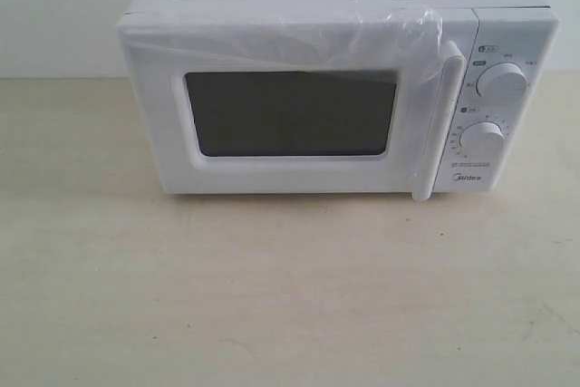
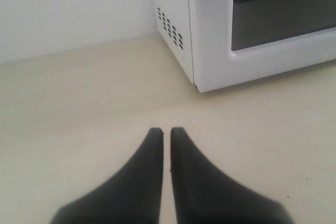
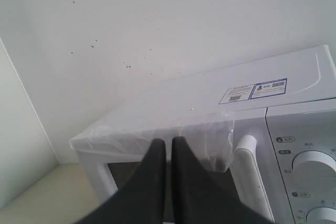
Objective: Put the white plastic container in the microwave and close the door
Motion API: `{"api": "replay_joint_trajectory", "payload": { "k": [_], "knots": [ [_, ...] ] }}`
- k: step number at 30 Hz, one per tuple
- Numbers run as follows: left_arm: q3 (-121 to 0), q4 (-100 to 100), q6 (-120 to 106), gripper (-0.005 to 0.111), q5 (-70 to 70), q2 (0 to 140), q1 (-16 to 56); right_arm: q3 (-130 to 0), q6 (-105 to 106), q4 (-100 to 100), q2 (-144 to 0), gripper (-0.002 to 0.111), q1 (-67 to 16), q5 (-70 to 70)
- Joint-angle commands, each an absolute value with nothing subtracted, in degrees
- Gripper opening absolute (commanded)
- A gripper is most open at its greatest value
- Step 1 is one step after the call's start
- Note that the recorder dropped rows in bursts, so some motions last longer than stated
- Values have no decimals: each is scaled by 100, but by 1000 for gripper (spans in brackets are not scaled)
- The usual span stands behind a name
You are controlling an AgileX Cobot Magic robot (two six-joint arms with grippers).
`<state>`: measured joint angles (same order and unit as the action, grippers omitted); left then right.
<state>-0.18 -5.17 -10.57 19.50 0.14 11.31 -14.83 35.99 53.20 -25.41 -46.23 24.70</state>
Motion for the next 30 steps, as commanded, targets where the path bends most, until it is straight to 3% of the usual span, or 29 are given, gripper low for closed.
{"api": "replay_joint_trajectory", "payload": {
  "k": [1,4,9,14,24,30],
  "knots": [
    [0,-510,-983,4,1937,0,858,-1483,3607,5305,-2531,0,-4631,2501],
    [0,-510,-983,4,1937,0,546,-1483,3607,5305,-2531,0,-4631,2501],
    [0,-510,-983,4,1937,0,-933,-1483,3607,5305,-2531,0,-4631,2501],
    [0,-510,-983,4,1937,0,-1576,-1483,3607,5305,-2531,0,-4631,2501],
    [0,-510,-983,4,1937,0,-1708,-1483,3609,5305,-2432,0,-4557,2486],
    [0,-510,-983,4,1937,0,-1708,-1483,3609,5305,-2171,0,-3565,2509]
  ]
}}
